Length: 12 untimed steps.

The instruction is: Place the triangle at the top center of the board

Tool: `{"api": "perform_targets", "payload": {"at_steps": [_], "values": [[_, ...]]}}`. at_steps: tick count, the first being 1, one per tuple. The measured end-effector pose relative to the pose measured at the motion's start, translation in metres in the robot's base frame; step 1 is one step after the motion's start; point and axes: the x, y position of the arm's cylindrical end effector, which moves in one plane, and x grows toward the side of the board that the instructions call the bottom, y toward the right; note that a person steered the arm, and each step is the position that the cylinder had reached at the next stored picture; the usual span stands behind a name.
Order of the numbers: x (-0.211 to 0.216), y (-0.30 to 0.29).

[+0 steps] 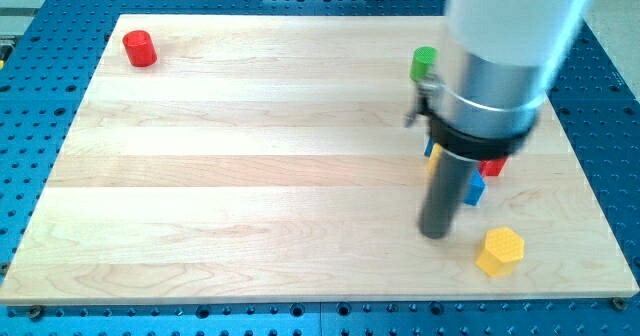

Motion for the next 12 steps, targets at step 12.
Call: {"api": "perform_targets", "payload": {"at_steps": [12], "values": [[-0.060,-0.217]]}}
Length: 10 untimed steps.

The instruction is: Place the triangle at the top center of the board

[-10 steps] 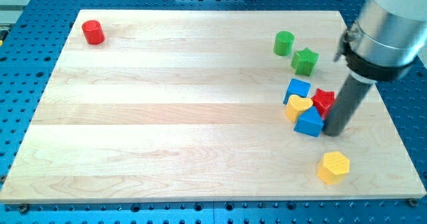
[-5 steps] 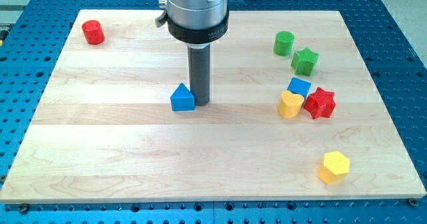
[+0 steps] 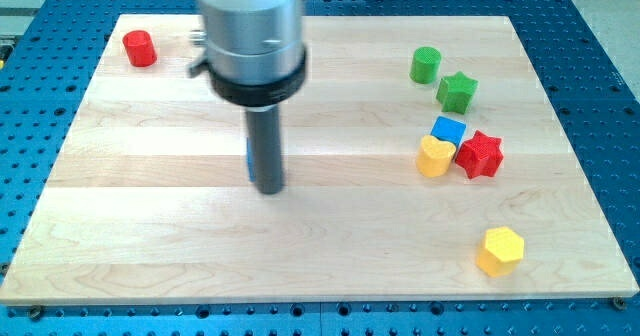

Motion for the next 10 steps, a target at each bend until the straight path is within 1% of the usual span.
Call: {"api": "perform_targets", "payload": {"at_steps": [1,2,3,4,5,6,7,8,9,10], "values": [[-0.053,-0.051],[-0.083,-0.032],[-0.080,-0.086],[-0.031,-0.078],[-0.015,-0.029],[-0.087,-0.012],[-0.127,0.022],[-0.181,0.023],[-0.187,0.021],[-0.215,0.038]]}}
